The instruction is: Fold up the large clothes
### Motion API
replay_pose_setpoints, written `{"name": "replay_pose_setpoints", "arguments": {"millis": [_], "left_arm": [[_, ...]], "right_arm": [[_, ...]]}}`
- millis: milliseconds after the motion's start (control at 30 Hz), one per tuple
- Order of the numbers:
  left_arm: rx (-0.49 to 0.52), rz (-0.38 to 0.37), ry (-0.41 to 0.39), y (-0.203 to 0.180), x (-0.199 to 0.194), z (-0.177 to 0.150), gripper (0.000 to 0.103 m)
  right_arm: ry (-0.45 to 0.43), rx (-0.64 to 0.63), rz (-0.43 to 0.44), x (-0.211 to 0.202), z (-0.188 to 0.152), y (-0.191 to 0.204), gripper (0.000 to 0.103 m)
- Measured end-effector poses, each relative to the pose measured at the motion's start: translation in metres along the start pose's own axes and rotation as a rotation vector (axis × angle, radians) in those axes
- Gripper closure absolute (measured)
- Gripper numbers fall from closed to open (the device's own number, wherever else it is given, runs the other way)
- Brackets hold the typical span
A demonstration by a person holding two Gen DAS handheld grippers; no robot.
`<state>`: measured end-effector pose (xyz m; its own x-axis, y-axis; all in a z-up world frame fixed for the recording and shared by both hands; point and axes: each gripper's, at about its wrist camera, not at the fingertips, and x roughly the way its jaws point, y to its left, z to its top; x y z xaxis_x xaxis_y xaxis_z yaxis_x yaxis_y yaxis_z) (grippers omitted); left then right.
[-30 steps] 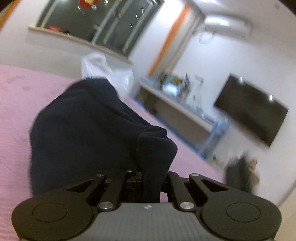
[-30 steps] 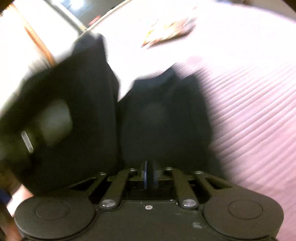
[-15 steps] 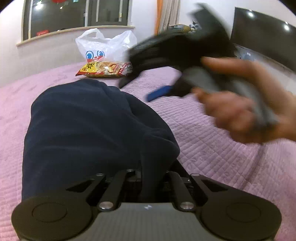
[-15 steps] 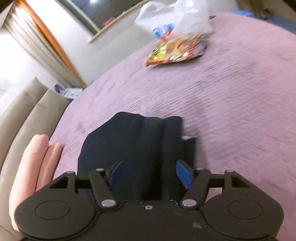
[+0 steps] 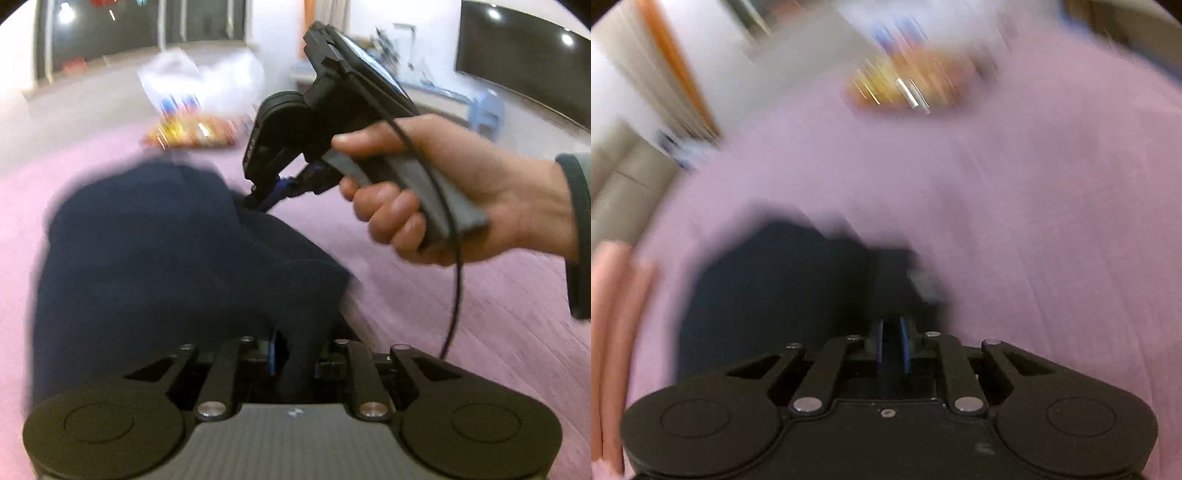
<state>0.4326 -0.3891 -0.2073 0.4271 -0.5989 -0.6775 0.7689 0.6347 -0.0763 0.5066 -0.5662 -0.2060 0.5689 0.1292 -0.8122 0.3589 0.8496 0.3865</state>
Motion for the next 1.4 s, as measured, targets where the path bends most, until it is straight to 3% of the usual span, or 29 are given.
{"name": "replay_pose_setpoints", "arguments": {"millis": [67,167,200,333,433,500,533,600,667,800,933,1067,1133,1167,1200,1267,1333,1400], "left_arm": [[-0.008,-0.065,-0.009,0.0,-0.016,-0.009,0.083],[-0.089,-0.229,0.029,0.014,-0.044,-0.016,0.084],[-0.114,-0.246,0.027,0.02,-0.054,-0.016,0.084],[-0.242,-0.078,-0.089,0.058,-0.087,-0.007,0.085],[-0.349,0.044,-0.14,0.09,-0.082,-0.004,0.088],[-0.389,0.034,-0.119,0.104,-0.069,-0.014,0.092],[-0.397,0.018,-0.091,0.111,-0.064,-0.025,0.099],[-0.416,-0.016,-0.043,0.115,-0.054,-0.042,0.1],[-0.441,-0.051,-0.041,0.117,-0.058,-0.052,0.1],[-0.43,-0.064,-0.042,0.122,-0.078,-0.045,0.099],[-0.394,-0.052,-0.117,0.127,-0.08,-0.017,0.099],[-0.383,-0.057,-0.056,0.129,-0.053,-0.016,0.099],[-0.393,-0.076,-0.051,0.131,-0.044,-0.023,0.099],[-0.405,-0.085,-0.056,0.132,-0.044,-0.028,0.099],[-0.422,-0.098,-0.062,0.134,-0.045,-0.032,0.1],[-0.438,-0.114,-0.066,0.138,-0.047,-0.037,0.1],[-0.428,-0.122,-0.065,0.139,-0.047,-0.036,0.1],[-0.431,-0.136,-0.06,0.141,-0.052,-0.038,0.1]], "right_arm": [[-0.017,0.037,0.04,-0.018,-0.017,-0.017,0.083],[-0.057,0.003,0.012,-0.059,-0.044,-0.019,0.082],[-0.065,-0.01,0.016,-0.07,-0.052,-0.015,0.082],[-0.094,-0.123,0.092,-0.102,-0.085,0.029,0.082],[-0.097,-0.273,0.032,-0.101,-0.11,0.072,0.082],[-0.056,-0.364,-0.06,-0.083,-0.127,0.085,0.083],[-0.03,-0.397,-0.108,-0.073,-0.135,0.086,0.091],[0.027,-0.428,-0.178,-0.055,-0.151,0.076,0.1],[0.044,-0.419,-0.165,-0.057,-0.159,0.066,0.101],[0.047,-0.403,-0.116,-0.084,-0.142,0.067,0.101],[-0.15,-0.413,-0.057,-0.104,-0.095,0.089,0.09],[-0.253,-0.431,0.055,-0.069,-0.047,0.119,0.09],[-0.22,-0.44,0.109,-0.036,-0.031,0.129,0.09],[-0.186,-0.466,0.081,-0.015,-0.028,0.133,0.101],[-0.169,-0.498,0.037,0.003,-0.026,0.134,0.103],[-0.192,-0.562,-0.08,0.021,-0.027,0.13,0.103],[-0.241,-0.545,-0.258,0.025,-0.024,0.114,0.103],[-0.197,-0.408,-0.22,0.018,-0.014,0.084,0.103]]}}
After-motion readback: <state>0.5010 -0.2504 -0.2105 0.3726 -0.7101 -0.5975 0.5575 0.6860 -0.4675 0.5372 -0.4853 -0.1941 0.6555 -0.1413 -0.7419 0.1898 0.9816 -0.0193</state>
